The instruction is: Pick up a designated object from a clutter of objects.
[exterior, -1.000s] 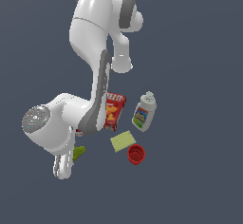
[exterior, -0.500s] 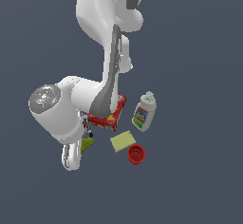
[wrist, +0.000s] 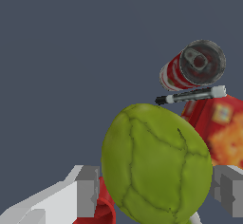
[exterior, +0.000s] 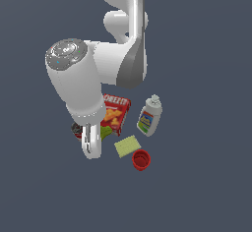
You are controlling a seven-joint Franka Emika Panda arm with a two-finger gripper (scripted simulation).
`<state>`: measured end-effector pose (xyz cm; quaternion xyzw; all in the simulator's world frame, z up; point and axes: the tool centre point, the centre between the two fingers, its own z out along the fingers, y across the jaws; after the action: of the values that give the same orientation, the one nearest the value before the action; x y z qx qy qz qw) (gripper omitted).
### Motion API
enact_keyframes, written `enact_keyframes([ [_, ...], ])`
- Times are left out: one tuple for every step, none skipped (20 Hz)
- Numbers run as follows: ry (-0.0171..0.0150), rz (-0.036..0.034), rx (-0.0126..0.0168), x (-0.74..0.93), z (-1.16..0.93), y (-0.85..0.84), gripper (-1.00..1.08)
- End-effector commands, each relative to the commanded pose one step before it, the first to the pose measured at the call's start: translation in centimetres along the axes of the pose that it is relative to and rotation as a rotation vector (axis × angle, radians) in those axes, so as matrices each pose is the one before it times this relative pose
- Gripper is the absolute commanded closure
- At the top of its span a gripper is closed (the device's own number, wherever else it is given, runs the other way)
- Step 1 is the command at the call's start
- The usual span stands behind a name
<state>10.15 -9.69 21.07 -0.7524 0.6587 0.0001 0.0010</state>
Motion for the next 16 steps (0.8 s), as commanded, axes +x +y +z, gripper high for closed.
enact_keyframes([
  [0.00063,0.0003,0.00174,-1.865,-2.587,0.429,1.08],
  [0.00044,0.00016,-0.00051,-0.737,-0.964,0.153,1.08],
  [0.0,0.0,0.0,-0.734,-0.988,0.159,1.08],
  [0.00052,0.00017,-0.00042,-0.734,-0.968,0.148,1.08],
  [0.0,0.0,0.0,-0.726,-0.983,0.152,1.08],
  [0.00055,0.00017,-0.00038,-0.72,-0.954,0.139,1.08],
  [0.0,0.0,0.0,-0.693,-0.942,0.139,1.08],
  [0.00056,0.00016,-0.00038,-0.677,-0.895,0.122,1.08],
  [0.0,0.0,0.0,-0.645,-0.878,0.123,1.08],
  [0.00038,0.00008,-0.0003,-0.626,-0.828,0.105,1.08],
  [0.0,0.0,0.0,-0.59,-0.802,0.104,1.08],
  [0.0,0.0,0.0,-0.557,-0.756,0.094,1.08],
  [0.00025,-0.00003,-0.00042,-0.531,-0.683,0.069,1.08],
  [0.0,0.0,0.0,-0.48,-0.649,0.071,1.08],
  [0.0,0.0,0.0,-0.433,-0.583,0.059,1.08],
  [0.0,0.0,0.0,-0.384,-0.515,0.048,1.08],
])
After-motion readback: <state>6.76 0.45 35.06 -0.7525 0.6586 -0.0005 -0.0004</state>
